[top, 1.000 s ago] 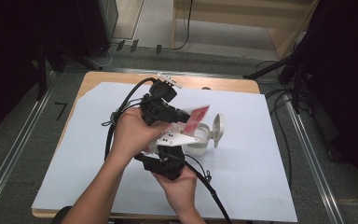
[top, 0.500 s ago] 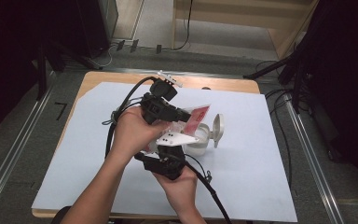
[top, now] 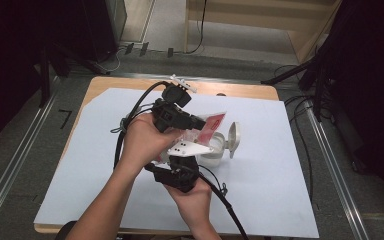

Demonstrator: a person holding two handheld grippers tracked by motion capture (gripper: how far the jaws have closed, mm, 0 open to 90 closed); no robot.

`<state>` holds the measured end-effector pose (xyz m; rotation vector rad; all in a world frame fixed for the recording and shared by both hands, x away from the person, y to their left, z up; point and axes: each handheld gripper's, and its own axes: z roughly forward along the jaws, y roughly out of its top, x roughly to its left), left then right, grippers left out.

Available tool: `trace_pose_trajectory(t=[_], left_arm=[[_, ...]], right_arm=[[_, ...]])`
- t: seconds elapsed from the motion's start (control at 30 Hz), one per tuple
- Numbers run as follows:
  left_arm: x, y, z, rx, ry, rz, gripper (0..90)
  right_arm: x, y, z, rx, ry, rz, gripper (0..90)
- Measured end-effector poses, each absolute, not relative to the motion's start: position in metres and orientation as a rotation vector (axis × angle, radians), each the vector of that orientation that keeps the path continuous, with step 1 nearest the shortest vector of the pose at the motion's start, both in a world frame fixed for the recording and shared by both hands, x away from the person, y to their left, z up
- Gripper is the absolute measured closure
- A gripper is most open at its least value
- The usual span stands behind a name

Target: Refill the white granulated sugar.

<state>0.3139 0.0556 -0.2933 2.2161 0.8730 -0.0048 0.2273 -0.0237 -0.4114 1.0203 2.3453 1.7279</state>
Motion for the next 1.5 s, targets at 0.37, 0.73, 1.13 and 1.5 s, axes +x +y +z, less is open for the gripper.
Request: trace_pose_trajectory(t=[0.37,0.73,1.13,1.5], left_arm=[[0.3134,0.0538,-0.2927,2.22,0.865,-0.002,82.4],[0.313,0.0536,-0.2927,2.222,0.861,0.0,82.4],[0.3127,0.0534,-0.2929,2.222,0.86,0.002,82.4],[0.3129,0.054,-0.2931,2.221,0.864,-0.001,82.3]], right_arm=[[0.2274,-0.0247,-0.4112,1.028,2.334,1.725,64.3],[0.227,-0.0242,-0.4115,1.029,2.329,1.73,64.3],[0.2267,-0.0241,-0.4119,1.029,2.325,1.735,64.3],[0.2264,-0.0239,-0.4123,1.024,2.327,1.734,64.3]])
